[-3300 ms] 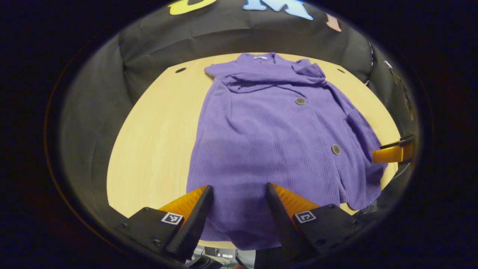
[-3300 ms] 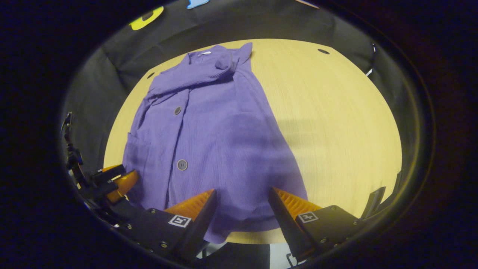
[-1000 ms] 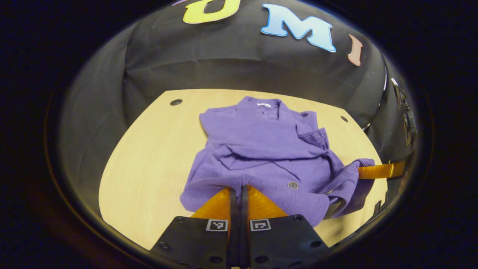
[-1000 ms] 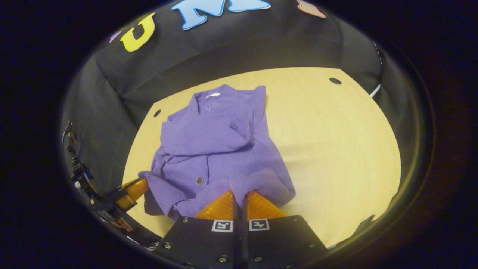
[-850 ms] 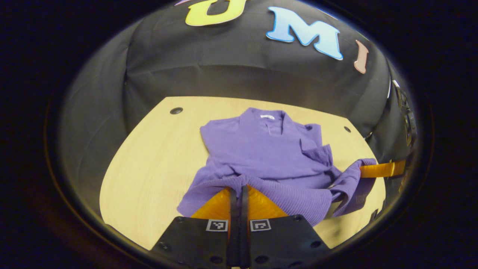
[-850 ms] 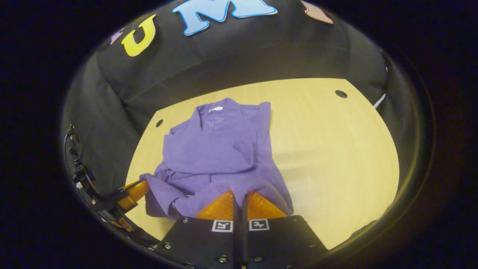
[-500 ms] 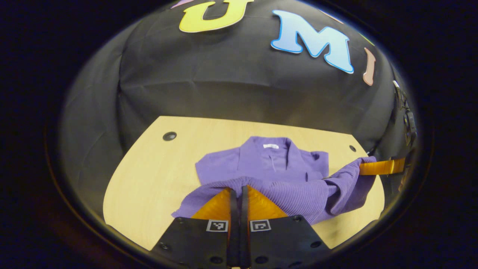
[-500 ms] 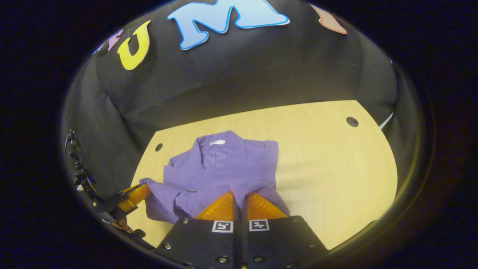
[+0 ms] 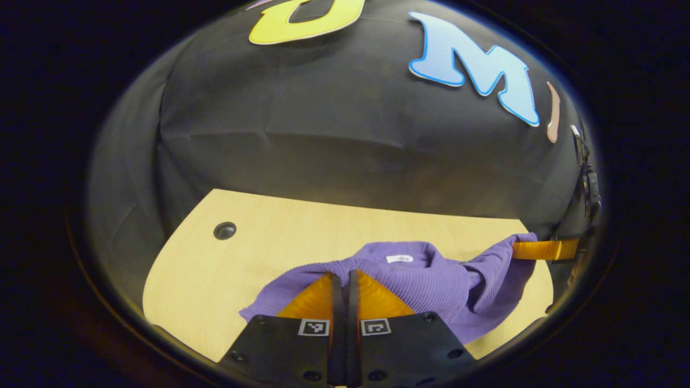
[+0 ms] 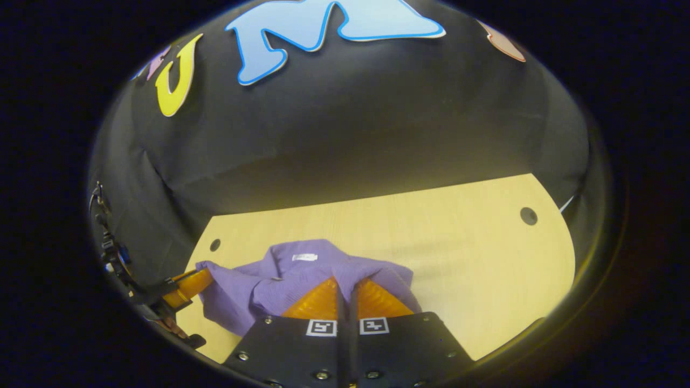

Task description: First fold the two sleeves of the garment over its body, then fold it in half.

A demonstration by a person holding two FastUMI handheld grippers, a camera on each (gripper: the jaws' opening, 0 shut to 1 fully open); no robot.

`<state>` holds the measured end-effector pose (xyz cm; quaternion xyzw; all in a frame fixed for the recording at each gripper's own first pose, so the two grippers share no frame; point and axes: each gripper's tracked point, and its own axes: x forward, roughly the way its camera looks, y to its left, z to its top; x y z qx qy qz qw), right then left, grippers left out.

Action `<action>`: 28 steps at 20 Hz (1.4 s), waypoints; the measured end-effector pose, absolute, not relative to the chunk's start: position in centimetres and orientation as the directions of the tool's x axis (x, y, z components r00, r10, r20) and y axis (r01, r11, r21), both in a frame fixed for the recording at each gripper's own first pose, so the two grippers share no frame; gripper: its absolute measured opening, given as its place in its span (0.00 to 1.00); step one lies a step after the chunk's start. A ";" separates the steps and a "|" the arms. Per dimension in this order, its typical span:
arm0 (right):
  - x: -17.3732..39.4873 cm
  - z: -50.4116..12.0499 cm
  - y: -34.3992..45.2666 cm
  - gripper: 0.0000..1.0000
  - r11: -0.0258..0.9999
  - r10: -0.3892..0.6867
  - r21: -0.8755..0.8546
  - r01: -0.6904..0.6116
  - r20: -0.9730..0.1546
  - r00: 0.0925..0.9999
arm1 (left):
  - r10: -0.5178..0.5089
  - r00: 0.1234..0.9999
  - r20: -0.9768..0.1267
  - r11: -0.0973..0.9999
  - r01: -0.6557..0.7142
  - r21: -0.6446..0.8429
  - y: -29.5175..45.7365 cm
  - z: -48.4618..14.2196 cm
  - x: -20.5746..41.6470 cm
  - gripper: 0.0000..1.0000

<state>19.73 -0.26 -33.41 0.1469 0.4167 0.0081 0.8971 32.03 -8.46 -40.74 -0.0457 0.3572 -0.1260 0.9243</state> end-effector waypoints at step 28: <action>22.8 -42.2 -2.1 0.63 0.965 0.037 0.189 0.180 -0.782 0.622 | -0.220 0.667 -0.711 0.973 0.200 -0.114 -9.0 -49.9 36.3 0.56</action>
